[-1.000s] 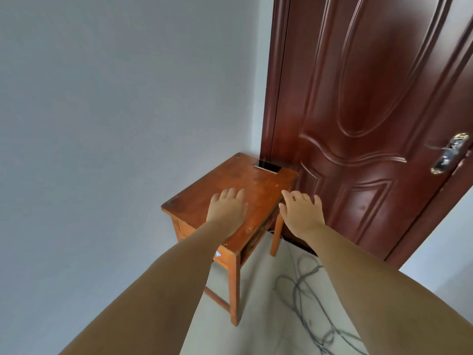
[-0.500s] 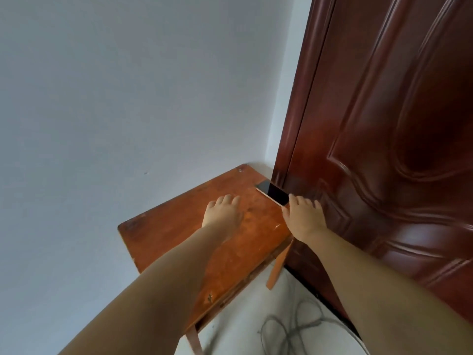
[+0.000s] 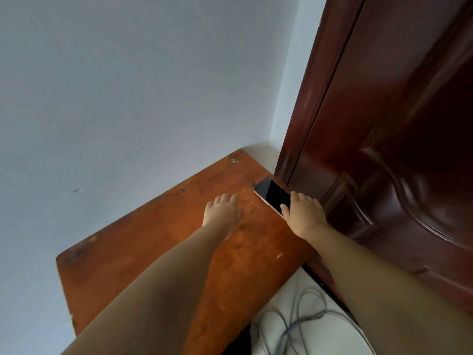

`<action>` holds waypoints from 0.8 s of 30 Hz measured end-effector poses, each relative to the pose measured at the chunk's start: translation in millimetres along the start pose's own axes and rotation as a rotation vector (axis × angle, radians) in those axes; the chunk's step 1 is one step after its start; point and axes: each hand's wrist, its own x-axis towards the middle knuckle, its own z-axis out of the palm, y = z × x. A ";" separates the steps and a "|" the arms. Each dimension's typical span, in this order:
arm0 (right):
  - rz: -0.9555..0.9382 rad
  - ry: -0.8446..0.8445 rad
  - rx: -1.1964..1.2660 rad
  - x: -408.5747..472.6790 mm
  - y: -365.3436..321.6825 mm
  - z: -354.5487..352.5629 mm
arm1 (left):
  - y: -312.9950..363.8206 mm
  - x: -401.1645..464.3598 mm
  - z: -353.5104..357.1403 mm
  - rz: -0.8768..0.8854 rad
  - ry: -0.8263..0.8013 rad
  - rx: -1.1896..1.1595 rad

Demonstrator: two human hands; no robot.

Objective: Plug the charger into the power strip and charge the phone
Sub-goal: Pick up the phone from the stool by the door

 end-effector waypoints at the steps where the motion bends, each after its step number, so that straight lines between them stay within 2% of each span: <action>1: 0.004 -0.027 0.014 13.8 1.4 6.5 | -1.0 13.8 9.1 -0.004 -0.029 -0.012; 9: 0.007 -0.007 0.160 61.1 -5.9 48.3 | -9.8 65.4 59.0 -0.021 -0.012 0.033; 20: 0.113 0.090 0.084 69.5 -4.9 64.9 | -16.3 66.1 78.4 -0.028 0.056 0.117; 24: 0.090 0.091 0.104 72.7 -3.2 62.9 | -17.2 66.9 78.8 -0.033 0.035 0.126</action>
